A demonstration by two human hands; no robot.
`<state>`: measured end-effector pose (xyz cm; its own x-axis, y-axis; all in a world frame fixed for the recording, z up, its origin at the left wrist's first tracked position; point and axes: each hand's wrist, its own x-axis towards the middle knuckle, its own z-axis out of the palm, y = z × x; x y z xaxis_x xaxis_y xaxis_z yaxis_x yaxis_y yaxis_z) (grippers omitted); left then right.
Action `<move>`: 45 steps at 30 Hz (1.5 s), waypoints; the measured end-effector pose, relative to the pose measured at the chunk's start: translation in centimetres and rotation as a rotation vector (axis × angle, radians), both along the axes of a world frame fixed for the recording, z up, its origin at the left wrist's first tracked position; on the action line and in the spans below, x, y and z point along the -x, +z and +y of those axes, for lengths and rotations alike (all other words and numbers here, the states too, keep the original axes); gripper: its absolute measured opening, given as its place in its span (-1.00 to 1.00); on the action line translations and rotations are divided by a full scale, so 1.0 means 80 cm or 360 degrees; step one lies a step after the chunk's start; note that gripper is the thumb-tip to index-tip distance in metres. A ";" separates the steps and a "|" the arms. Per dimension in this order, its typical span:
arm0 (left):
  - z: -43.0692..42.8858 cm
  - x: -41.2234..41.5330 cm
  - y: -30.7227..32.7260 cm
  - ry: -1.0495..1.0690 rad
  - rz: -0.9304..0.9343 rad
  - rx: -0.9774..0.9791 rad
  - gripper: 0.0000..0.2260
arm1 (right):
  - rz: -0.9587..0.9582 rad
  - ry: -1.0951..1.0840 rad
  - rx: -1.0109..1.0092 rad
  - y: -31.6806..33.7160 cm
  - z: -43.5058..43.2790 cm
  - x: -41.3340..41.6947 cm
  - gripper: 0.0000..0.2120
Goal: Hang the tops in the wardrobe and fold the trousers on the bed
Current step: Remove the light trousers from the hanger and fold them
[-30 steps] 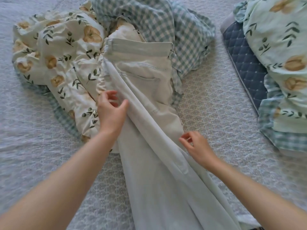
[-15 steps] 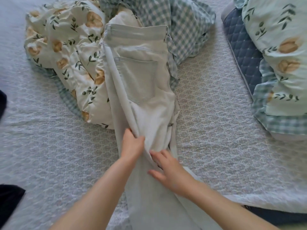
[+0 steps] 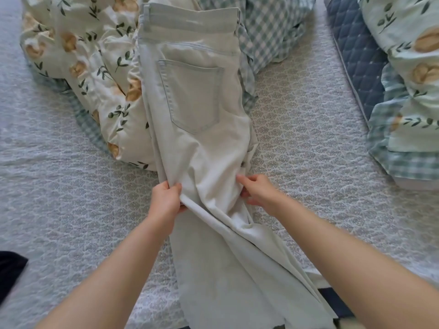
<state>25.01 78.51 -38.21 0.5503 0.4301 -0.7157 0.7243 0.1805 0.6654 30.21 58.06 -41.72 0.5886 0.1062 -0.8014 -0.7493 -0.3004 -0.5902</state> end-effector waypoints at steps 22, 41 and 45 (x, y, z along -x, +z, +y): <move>0.061 -0.020 0.003 0.0002 0.0075 -0.0290 -0.67 | 0.0015 -0.0483 -0.0199 -0.013 0.020 -0.006 -0.68; 0.065 -0.008 -0.010 0.0136 0.0055 -0.0188 -0.69 | -0.0110 -0.0548 0.0221 -0.051 -0.032 -0.019 -0.82; 0.042 0.011 -0.010 0.0117 0.0022 -0.0183 -0.83 | 0.0008 -0.0486 0.0115 -0.039 -0.034 0.000 -0.72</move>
